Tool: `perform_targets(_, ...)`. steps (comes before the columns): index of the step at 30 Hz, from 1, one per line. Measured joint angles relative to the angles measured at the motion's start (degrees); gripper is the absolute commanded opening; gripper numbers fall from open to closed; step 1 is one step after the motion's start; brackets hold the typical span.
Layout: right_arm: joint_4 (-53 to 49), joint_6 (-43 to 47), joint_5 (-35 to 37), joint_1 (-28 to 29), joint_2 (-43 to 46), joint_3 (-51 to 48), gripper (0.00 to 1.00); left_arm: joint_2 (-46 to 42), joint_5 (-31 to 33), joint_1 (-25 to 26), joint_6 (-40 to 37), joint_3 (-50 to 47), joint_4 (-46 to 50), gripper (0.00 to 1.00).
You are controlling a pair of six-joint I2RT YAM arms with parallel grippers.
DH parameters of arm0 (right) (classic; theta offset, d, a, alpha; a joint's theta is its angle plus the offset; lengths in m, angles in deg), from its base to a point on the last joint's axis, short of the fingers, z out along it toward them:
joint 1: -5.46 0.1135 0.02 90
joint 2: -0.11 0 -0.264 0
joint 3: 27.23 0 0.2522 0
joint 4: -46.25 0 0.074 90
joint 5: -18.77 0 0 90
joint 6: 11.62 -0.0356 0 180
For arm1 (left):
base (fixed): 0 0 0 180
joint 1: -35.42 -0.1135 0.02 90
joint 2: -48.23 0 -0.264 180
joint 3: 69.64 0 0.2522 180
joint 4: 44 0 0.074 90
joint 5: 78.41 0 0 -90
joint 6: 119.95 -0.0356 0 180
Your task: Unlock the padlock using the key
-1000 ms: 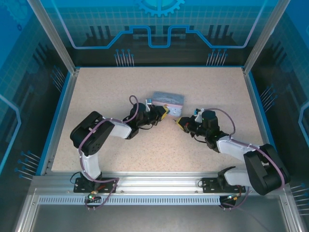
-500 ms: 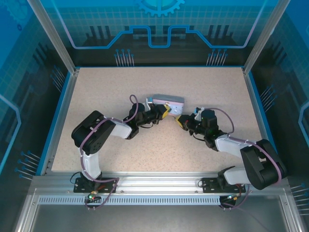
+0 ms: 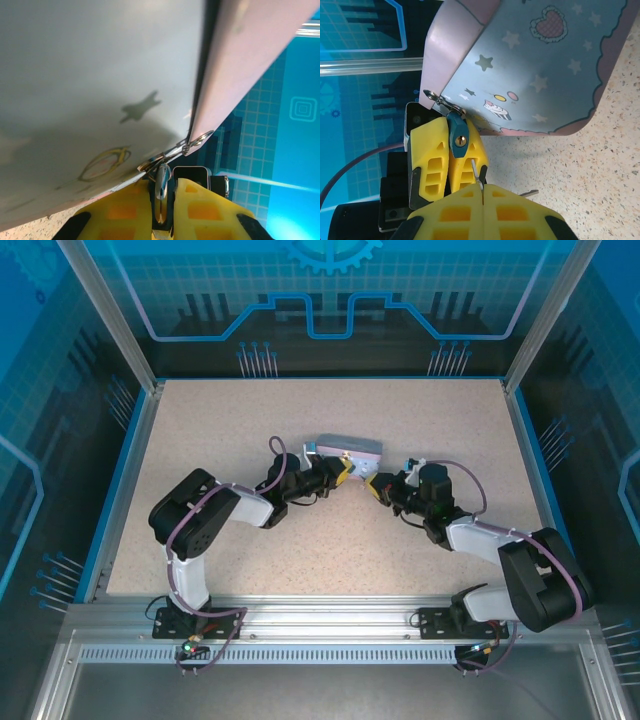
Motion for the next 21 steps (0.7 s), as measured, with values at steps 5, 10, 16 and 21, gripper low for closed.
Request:
perform_targets(5,0.02,-0.66,-0.02,-0.04,-0.02,0.35,0.00,0.00,0.00,0.00,0.02,0.00,0.00,0.00)
perform_targets(10,0.39,-0.85,-0.02,-0.04,-0.59,1.73,0.00,0.00,0.00,0.00,0.02,0.00,0.02,0.00)
perform_targets(16,0.92,-0.85,-0.02,0.00,-2.05,2.73,0.00,0.00,-0.02,0.00,0.02,0.00,0.00,0.00)
perform_targets(21,1.25,-1.07,-0.02,0.04,-2.84,2.73,0.00,0.00,-0.02,0.00,0.02,0.00,0.00,0.00)
